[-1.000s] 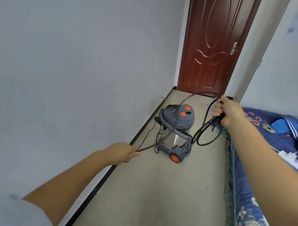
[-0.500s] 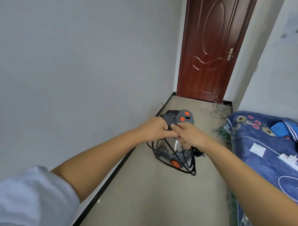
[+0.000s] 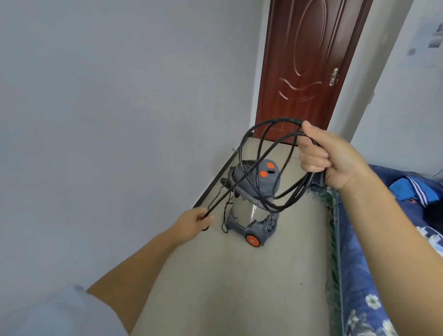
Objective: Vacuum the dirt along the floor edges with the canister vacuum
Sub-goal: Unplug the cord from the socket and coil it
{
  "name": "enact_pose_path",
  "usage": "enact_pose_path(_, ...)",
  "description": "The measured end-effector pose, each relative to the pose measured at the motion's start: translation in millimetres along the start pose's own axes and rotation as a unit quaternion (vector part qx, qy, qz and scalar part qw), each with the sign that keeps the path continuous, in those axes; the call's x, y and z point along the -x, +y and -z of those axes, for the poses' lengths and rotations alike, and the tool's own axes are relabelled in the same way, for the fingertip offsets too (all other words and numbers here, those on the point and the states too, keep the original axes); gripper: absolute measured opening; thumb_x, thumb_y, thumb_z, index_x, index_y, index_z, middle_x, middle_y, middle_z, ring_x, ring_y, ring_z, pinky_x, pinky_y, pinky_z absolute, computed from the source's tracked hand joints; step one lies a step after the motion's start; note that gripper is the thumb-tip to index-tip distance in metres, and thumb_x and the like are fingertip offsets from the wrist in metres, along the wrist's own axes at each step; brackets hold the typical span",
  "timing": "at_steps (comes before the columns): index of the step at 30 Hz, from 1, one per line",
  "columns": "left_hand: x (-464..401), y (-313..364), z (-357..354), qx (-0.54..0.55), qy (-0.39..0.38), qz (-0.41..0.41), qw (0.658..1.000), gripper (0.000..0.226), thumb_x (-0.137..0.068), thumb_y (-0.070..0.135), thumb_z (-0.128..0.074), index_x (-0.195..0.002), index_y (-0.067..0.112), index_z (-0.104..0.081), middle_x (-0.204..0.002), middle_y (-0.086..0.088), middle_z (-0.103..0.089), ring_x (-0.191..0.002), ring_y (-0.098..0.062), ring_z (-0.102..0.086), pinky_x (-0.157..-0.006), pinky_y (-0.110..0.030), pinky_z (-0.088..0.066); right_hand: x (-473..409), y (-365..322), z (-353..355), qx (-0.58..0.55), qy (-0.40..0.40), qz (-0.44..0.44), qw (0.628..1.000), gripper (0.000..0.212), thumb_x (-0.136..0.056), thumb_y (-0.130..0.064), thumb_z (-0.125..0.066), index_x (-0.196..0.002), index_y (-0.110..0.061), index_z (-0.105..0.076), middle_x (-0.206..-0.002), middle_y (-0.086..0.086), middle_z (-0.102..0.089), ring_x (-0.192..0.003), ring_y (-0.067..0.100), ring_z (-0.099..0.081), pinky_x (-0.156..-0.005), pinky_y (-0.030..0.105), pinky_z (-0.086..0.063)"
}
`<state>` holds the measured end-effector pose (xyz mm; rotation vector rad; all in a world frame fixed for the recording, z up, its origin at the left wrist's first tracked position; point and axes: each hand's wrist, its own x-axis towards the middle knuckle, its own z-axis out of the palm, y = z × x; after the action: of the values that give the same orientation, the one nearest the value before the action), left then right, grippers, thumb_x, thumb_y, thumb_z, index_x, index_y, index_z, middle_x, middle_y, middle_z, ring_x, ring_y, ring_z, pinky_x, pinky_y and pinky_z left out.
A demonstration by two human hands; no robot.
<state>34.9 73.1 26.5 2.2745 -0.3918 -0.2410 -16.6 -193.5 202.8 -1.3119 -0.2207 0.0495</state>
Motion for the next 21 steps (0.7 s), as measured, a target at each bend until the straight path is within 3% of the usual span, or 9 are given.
enact_pose_path(3,1.7,-18.8,-15.2,-0.09,-0.046,-0.017,0.995,0.026,-0.101,0.019,-0.038,-0.077,0.022,-0.046,-0.075,0.003,-0.049,-0.073,-0.019,-0.049,-0.066,-0.024,-0.036,-8.9,6.3,14.9,-0.081,0.05,-0.023,0.995,0.046,-0.091,-0.036,-0.043,-0.049,-0.019,-0.05,-0.031,-0.013,-0.025,-0.023,-0.001,-0.021,-0.03,0.013,-0.013)
enact_pose_path(7,10.9,8.1,-14.1,-0.238,-0.118,-0.061,0.962,0.028,-0.103,0.02,-0.029,-0.108,0.006,-0.053,-0.095,-0.009,-0.056,-0.09,-0.026,-0.056,-0.078,-0.03,-0.041,-25.6,18.5,49.9,-0.237,0.169,-0.066,0.955,0.033,-0.084,-0.026,-0.062,-0.056,-0.016,-0.047,-0.034,-0.011,-0.028,-0.024,0.004,-0.026,-0.028,0.012,-0.022)
enact_pose_path(10,15.8,41.8,-16.1,-0.326,-0.177,-0.097,0.924,0.031,-0.104,0.021,-0.029,-0.119,0.006,-0.052,-0.11,-0.014,-0.06,-0.1,-0.028,-0.058,-0.083,-0.033,-0.043,-48.4,37.6,59.2,-0.132,0.283,-0.062,0.948,0.035,-0.102,-0.023,-0.04,-0.067,-0.016,-0.038,-0.037,-0.009,-0.037,-0.027,0.002,-0.032,-0.03,0.013,-0.025)
enact_pose_path(12,24.2,66.2,-29.6,-0.349,-0.235,-0.13,0.898,0.031,-0.103,0.018,-0.029,-0.121,0.007,-0.051,-0.116,-0.016,-0.059,-0.103,-0.032,-0.057,-0.082,-0.037,-0.042,-60.8,50.5,53.2,0.007,0.299,-0.064,0.952,0.035,-0.103,-0.022,-0.038,-0.069,-0.015,-0.04,-0.04,-0.006,-0.047,-0.029,0.003,-0.043,-0.031,0.014,-0.029)
enact_pose_path(14,34.3,86.8,-45.2,-0.316,-0.28,-0.158,0.893,0.032,-0.103,0.021,-0.029,-0.118,0.008,-0.053,-0.113,-0.015,-0.059,-0.101,-0.031,-0.055,-0.079,-0.036,-0.039,-64.4,61.9,44.3,0.118,0.258,-0.092,0.954,0.034,-0.103,-0.023,-0.038,-0.071,-0.013,-0.045,-0.039,-0.006,-0.055,-0.033,0.003,-0.053,-0.032,0.012,-0.034)
enact_pose_path(17,39.8,106.8,-47.6,-0.21,-0.29,-0.173,0.918,0.033,-0.102,0.021,-0.03,-0.112,0.01,-0.059,-0.094,-0.003,-0.054,-0.085,-0.015,-0.044,-0.075,-0.026,-0.031,-58.7,74.1,32.1,0.191,0.151,-0.152,0.958,0.033,-0.103,-0.025,-0.037,-0.08,-0.006,-0.052,-0.044,-0.002,-0.062,-0.041,0.006,-0.062,-0.038,0.013,-0.045)
enact_pose_path(21,18.1,118.6,-21.5,-0.084,-0.175,-0.173,0.966,0.033,-0.101,0.012,-0.036,-0.099,-0.002,-0.066,-0.064,0.014,-0.041,-0.061,0.011,-0.046,-0.061,-0.006,-0.031,-41.9,87.3,25.9,0.202,0.004,-0.207,0.957,0.03,-0.103,-0.021,-0.037,-0.084,-0.004,-0.053,-0.065,0.009,-0.072,-0.059,0.017,-0.071,-0.055,0.025,-0.058)
